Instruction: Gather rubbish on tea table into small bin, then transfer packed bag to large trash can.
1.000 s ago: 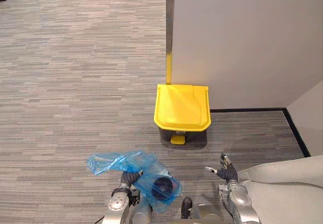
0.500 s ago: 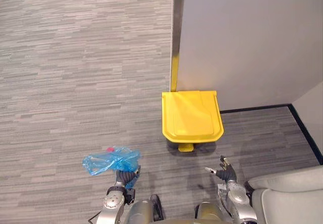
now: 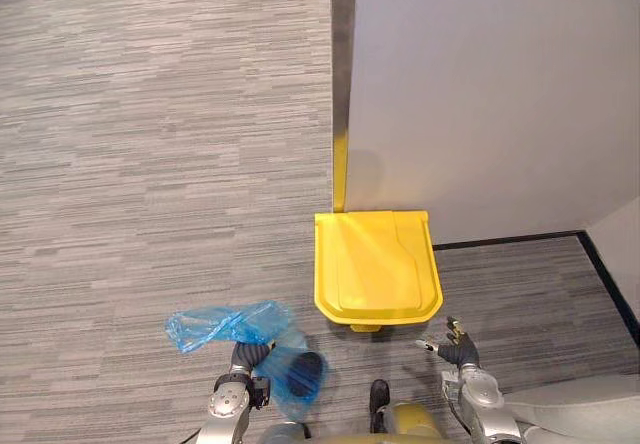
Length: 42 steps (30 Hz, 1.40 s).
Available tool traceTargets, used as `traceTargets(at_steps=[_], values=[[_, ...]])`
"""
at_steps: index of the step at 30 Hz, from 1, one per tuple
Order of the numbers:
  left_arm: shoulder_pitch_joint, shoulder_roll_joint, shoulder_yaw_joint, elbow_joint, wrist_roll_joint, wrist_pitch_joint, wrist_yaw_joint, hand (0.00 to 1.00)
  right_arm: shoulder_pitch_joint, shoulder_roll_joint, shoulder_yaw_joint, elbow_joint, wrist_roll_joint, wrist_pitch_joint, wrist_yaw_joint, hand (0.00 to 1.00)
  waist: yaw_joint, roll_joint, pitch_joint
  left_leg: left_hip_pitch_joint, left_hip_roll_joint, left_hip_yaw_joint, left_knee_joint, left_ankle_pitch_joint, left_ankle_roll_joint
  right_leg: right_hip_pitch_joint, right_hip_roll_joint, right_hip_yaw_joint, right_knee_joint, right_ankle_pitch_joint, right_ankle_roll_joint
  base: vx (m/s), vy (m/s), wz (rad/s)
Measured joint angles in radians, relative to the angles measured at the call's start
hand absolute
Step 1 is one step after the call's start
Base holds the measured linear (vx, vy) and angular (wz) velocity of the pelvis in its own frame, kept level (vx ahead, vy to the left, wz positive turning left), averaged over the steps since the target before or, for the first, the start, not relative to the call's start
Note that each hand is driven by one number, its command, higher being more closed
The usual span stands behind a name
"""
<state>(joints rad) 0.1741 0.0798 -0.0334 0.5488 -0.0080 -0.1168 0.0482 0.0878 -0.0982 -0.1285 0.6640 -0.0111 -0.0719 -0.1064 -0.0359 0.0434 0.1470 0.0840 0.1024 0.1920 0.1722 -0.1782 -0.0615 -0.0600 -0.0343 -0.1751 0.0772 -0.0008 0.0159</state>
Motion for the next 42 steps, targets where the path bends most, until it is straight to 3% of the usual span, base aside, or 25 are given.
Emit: traceTargets(at_steps=[8,19,26,34,38,41,42], values=[[0.002,0.004,-0.004,0.025,0.001,0.000,-0.002,1.00,0.018,0.017,0.001,0.000,0.000,0.000,0.001,0.00,0.022,-0.012,-0.031,-0.001,-0.037,-0.003,0.001,0.002,0.002,0.083,-0.020,0.000,-0.166,0.095,0.024,-0.01,0.051,0.01],[0.003,0.036,-0.001,0.050,0.001,0.001,0.003,1.00,-0.005,0.038,0.007,0.001,-0.004,0.000,0.001,0.00,0.026,-0.032,-0.041,0.003,-0.037,-0.052,-0.080,0.001,0.007,0.060,-0.003,-0.014,-0.180,0.128,0.015,-0.09,-0.011,0.05],[0.017,0.040,0.004,0.052,0.001,0.004,0.017,1.00,-0.005,0.050,0.008,0.024,-0.020,0.002,0.001,0.00,0.026,-0.064,-0.037,-0.006,-0.033,-0.038,-0.095,0.010,0.015,0.036,-0.004,0.003,-0.182,0.138,0.014,-0.10,-0.028,-0.09],[0.016,0.021,0.006,0.049,0.001,0.004,0.017,1.00,-0.004,0.049,0.004,0.024,-0.030,0.005,-0.003,0.00,0.025,-0.062,-0.034,-0.021,-0.019,-0.012,-0.091,0.009,0.014,0.010,0.005,0.021,-0.175,0.137,0.016,0.03,-0.003,-0.09],[-0.004,0.023,0.022,0.039,0.000,0.005,0.018,1.00,-0.055,0.044,0.003,0.025,-0.030,0.006,-0.005,0.00,0.029,-0.062,-0.008,-0.046,-0.016,0.047,-0.024,-0.003,0.015,-0.143,-0.012,0.067,0.087,0.051,0.020,0.04,0.049,-0.37],[-0.032,0.031,0.041,0.011,-0.002,0.004,0.020,1.00,-0.094,0.025,-0.005,0.017,-0.030,0.005,-0.010,0.00,0.015,-0.048,0.060,0.019,-0.010,0.058,0.009,-0.061,0.062,-0.252,-0.043,0.031,0.403,-0.001,0.074,-0.04,0.070,-0.24],[-0.056,0.044,0.037,0.013,-0.002,0.005,0.020,1.00,-0.098,0.025,-0.016,0.019,-0.030,0.006,-0.014,0.00,0.019,-0.052,0.089,0.030,-0.018,0.060,0.049,-0.102,0.072,-0.296,-0.061,0.019,0.466,-0.062,0.096,-0.09,0.048,-0.15]])
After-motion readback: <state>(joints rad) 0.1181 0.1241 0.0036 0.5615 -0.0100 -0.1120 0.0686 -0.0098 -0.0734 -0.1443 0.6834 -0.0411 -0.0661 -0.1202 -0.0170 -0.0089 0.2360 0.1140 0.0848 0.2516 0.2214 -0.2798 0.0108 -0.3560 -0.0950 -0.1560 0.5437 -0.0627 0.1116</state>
